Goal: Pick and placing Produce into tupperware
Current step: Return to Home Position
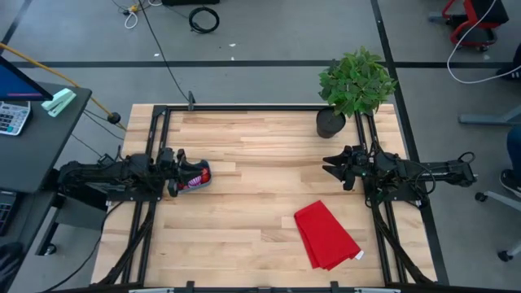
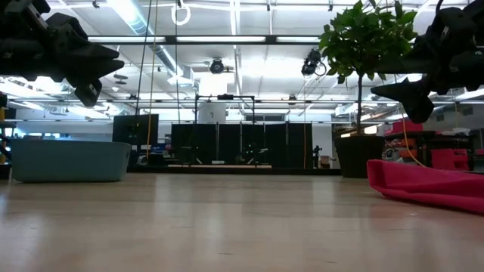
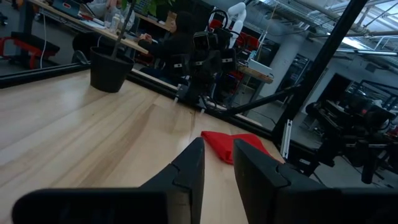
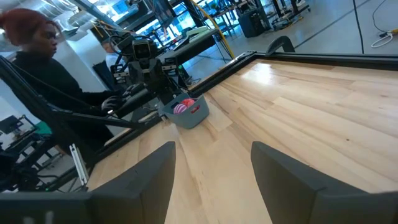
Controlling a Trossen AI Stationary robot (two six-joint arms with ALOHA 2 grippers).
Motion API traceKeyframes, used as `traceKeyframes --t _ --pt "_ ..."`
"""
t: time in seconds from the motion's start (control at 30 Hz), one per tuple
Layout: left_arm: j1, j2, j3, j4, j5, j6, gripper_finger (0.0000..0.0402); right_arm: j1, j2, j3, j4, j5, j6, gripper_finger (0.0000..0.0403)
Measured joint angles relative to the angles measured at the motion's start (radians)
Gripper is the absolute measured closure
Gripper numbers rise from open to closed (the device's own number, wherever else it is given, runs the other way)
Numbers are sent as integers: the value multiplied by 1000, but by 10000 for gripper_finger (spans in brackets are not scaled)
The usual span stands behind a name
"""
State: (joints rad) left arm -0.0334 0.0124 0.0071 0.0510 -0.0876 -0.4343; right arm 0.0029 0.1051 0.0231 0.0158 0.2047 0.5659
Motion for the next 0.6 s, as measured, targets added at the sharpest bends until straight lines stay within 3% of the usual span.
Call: traceKeyframes --t 0.6 --pt "0 0 0 0 0 0 311 0 0 0 0 0 0 183"
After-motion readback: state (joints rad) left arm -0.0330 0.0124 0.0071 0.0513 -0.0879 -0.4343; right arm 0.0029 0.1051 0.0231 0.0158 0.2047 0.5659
